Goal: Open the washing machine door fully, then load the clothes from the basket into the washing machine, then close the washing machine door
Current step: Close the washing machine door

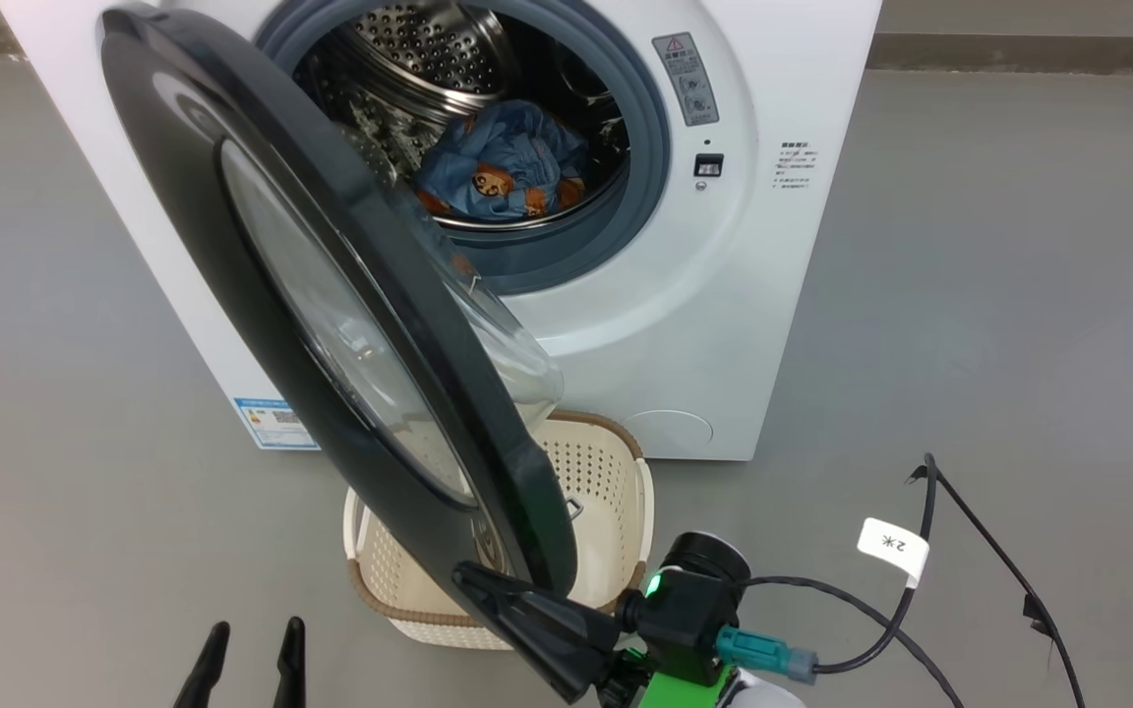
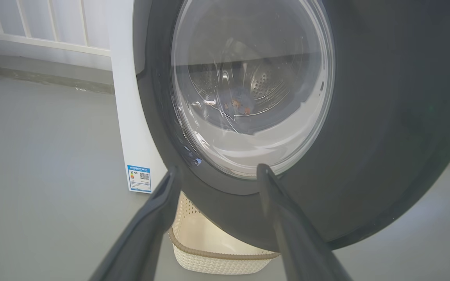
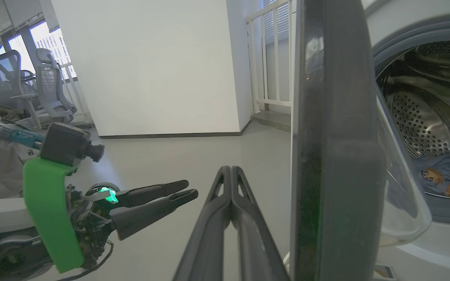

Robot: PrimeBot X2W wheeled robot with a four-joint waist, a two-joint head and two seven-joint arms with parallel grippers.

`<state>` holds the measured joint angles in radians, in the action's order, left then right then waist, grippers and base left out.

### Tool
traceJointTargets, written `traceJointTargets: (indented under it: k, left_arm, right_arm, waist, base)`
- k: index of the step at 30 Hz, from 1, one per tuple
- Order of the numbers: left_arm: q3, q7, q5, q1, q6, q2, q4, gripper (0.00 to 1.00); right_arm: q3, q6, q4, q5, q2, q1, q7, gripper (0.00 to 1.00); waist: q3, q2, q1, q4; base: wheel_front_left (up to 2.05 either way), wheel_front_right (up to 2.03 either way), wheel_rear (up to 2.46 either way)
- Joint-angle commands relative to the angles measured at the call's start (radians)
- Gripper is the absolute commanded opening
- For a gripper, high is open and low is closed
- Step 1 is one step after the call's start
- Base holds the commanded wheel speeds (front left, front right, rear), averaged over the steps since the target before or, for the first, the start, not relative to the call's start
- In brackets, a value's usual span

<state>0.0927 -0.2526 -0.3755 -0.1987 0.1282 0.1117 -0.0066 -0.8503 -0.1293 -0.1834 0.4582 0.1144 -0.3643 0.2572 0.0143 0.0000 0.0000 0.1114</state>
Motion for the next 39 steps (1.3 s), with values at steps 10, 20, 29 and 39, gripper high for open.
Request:
traceJointTargets:
  k: [10, 20, 29, 39]
  left_arm:
    - [0.004, -0.009, 0.001, 0.066, 0.002, 0.020, -0.013, 1.00]
    - [-0.001, -0.009, 0.007, 0.075, 0.002, 0.027, -0.013, 1.00]
    - [-0.004, -0.009, 0.007, 0.085, 0.002, 0.025, -0.014, 1.00]
    - [-0.005, -0.009, 0.004, 0.095, 0.002, 0.026, -0.020, 1.00]
  right_arm:
    - [0.025, -0.001, -0.006, 0.020, -0.041, 0.009, 0.005, 0.00]
    - [0.053, -0.001, -0.002, 0.012, -0.045, -0.009, 0.005, 0.00]
    - [0.079, -0.001, 0.001, 0.005, -0.042, -0.018, 0.005, 0.00]
    - [0.117, -0.001, 0.008, -0.008, -0.031, -0.037, 0.005, 0.00]
  waist:
    - [0.029, 0.0000, 0.0000, 0.021]
    - [0.074, 0.0000, 0.0000, 0.009]
    - [0.095, 0.0000, 0.0000, 0.004]
    - [0.124, 0.0000, 0.0000, 0.001]
  base:
    - [0.00, 0.00, 0.00]
    - [0.00, 0.00, 0.00]
    - [0.00, 0.00, 0.00]
    - [0.00, 0.00, 0.00]
